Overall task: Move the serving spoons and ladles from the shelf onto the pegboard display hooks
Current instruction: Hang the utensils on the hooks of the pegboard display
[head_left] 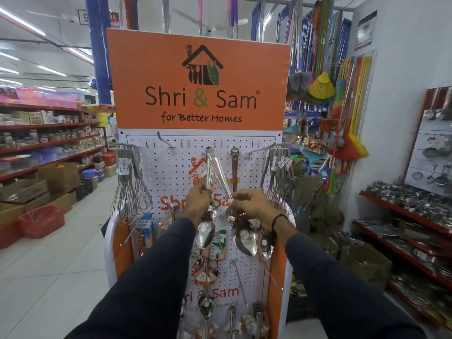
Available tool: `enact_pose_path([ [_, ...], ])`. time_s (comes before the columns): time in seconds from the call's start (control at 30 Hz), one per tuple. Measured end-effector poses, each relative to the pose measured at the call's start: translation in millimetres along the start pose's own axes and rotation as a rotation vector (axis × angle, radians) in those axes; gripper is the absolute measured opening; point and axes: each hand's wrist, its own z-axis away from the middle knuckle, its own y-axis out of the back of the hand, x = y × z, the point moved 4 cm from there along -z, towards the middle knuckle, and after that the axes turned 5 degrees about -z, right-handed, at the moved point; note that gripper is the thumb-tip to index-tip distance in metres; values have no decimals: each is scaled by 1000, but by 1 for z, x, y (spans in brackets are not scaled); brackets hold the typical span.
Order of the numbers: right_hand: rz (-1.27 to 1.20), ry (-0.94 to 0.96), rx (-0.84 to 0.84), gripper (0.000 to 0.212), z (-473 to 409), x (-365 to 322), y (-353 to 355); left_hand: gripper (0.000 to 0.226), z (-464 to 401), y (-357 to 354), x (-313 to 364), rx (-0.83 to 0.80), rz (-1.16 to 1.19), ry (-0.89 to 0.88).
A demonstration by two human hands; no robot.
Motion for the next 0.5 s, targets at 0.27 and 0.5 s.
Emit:
enact_pose_path([
  [0.27,-149,9,-14,20,-29,3,-8,34,-40,-4,-12,26,-73,-30],
  [0.5,-154,-57,-56,26,-57,39,-4,37,-87,-8,-28,42,-95,-70],
])
